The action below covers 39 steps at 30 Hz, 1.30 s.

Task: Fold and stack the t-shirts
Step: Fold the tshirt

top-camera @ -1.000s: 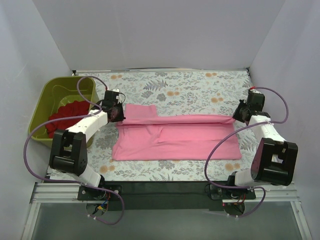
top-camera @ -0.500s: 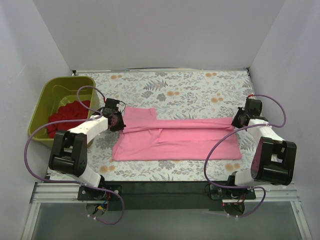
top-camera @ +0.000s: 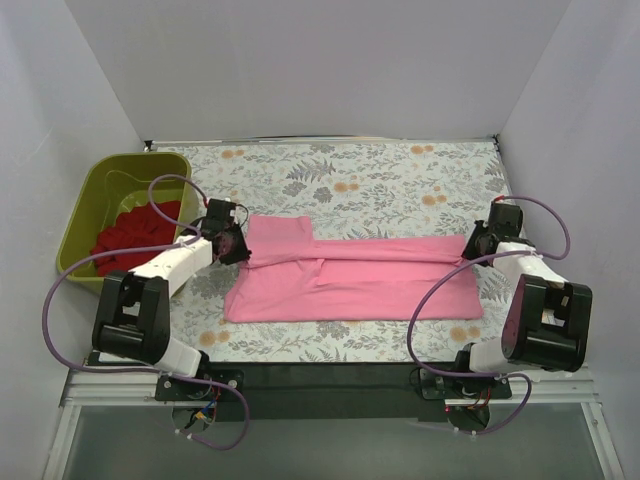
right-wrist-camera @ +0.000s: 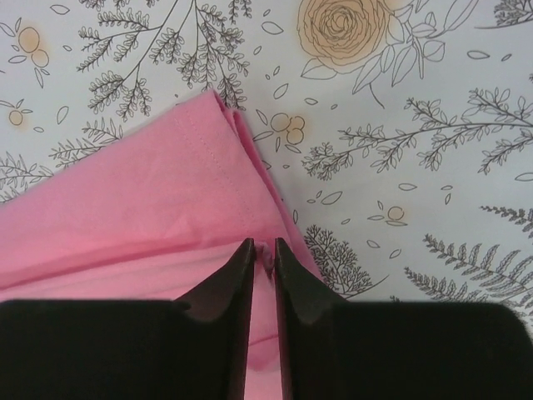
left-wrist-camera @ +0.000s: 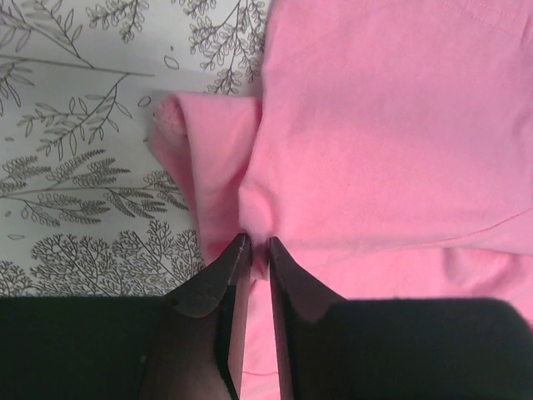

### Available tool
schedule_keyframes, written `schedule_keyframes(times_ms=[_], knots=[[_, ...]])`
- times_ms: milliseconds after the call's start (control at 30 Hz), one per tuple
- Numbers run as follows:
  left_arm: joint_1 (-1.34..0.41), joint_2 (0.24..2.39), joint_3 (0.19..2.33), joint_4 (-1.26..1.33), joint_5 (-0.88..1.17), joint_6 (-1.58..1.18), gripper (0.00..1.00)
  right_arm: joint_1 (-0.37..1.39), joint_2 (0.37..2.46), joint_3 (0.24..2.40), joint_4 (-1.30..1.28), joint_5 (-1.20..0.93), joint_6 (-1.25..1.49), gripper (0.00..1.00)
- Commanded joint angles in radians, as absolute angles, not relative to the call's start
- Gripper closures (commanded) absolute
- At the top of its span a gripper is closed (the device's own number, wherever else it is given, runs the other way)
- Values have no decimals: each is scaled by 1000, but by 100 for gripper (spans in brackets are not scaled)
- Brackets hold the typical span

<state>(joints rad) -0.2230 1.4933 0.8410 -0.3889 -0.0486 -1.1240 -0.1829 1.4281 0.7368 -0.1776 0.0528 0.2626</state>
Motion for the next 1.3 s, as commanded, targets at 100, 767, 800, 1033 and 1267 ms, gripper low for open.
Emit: schedule_keyframes(times_ms=[100,767,800,1033,1267], knots=[[-221,1358,807,-408,27,-1163,70,-172,1269,718,-176,-52,285,63],[-215,1848,1268,-359,-83,-1023,31,354,1684,1116,81,-396,333,58],[-212,1867,1297,-359,-81,-1000,31,383,1751,1177,90,-408,331,58],[-198,1960,1350,-353,-81,-966,31,462,1992,1410,113,-488,359,57],[-196,2009,1347,-344,-43,-954,35,512,2169,1517,127,-509,390,57]])
